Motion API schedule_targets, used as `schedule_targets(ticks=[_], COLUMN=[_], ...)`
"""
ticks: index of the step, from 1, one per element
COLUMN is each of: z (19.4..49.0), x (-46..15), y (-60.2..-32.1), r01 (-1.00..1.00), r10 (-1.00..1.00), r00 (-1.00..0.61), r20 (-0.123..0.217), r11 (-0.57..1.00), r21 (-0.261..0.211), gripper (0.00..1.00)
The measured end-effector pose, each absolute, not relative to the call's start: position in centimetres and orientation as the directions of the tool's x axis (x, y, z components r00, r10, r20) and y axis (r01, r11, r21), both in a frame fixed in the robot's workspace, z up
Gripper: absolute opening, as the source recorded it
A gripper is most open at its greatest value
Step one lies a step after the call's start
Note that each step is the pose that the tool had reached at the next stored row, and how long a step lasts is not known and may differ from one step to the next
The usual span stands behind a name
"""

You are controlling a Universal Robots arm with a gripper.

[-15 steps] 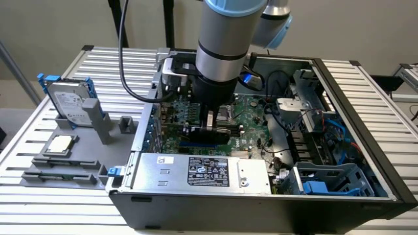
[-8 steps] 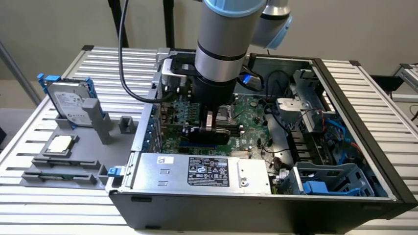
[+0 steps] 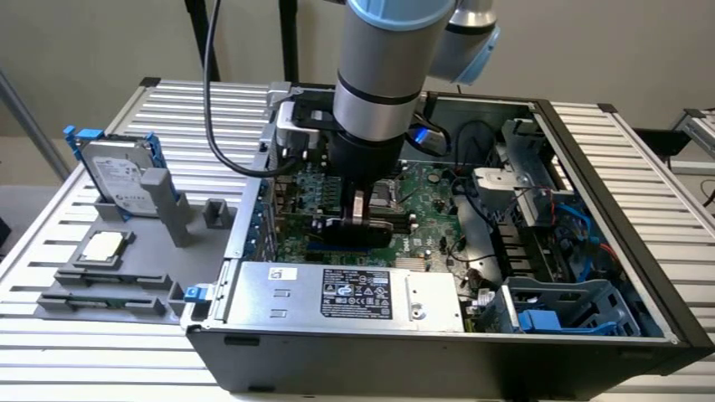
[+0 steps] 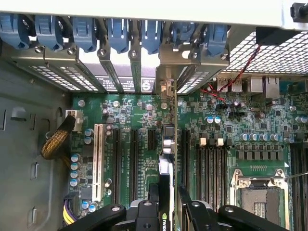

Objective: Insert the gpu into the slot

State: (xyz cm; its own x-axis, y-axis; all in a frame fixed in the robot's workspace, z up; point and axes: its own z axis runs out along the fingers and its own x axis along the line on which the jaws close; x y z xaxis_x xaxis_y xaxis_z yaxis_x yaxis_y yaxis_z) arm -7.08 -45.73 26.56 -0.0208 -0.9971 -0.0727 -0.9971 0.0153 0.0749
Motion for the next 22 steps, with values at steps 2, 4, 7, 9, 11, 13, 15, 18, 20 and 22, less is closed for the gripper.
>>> schedule_targets(ticks=[2, 4, 7, 9, 11, 13, 15, 18, 20, 22], z=[26.5, 26.5, 26.5, 26.4, 26.3, 26.1, 26.0, 25.8, 25.6, 25.5], x=[-7.1, -7.1, -7.1, -7.1, -7.1, -7.1, -7.1, -7.1, -7.1, -7.1], y=[-45.7, -45.7, -45.7, -45.7, -45.7, -45.7, -45.7, -45.7, -45.7, -45.7], r01=[-0.997, -0.997, -0.997, -0.997, -0.997, -0.997, -0.997, -0.997, -0.997, -0.996], r10=[-0.997, -0.997, -0.997, -0.997, -0.997, -0.997, -0.997, -0.997, -0.997, -0.997], r00=[-0.020, -0.020, -0.020, -0.020, -0.020, -0.020, -0.020, -0.021, -0.021, -0.021], r20=[-0.073, -0.072, -0.072, -0.072, -0.072, -0.072, -0.072, -0.072, -0.072, -0.071], r11=[0.015, 0.015, 0.015, 0.015, 0.015, 0.015, 0.015, 0.015, 0.015, 0.015], r21=[0.075, 0.075, 0.075, 0.075, 0.076, 0.077, 0.079, 0.081, 0.082, 0.083], gripper=[0.26, 0.26, 0.26, 0.26, 0.26, 0.26, 0.26, 0.26, 0.26, 0.26])
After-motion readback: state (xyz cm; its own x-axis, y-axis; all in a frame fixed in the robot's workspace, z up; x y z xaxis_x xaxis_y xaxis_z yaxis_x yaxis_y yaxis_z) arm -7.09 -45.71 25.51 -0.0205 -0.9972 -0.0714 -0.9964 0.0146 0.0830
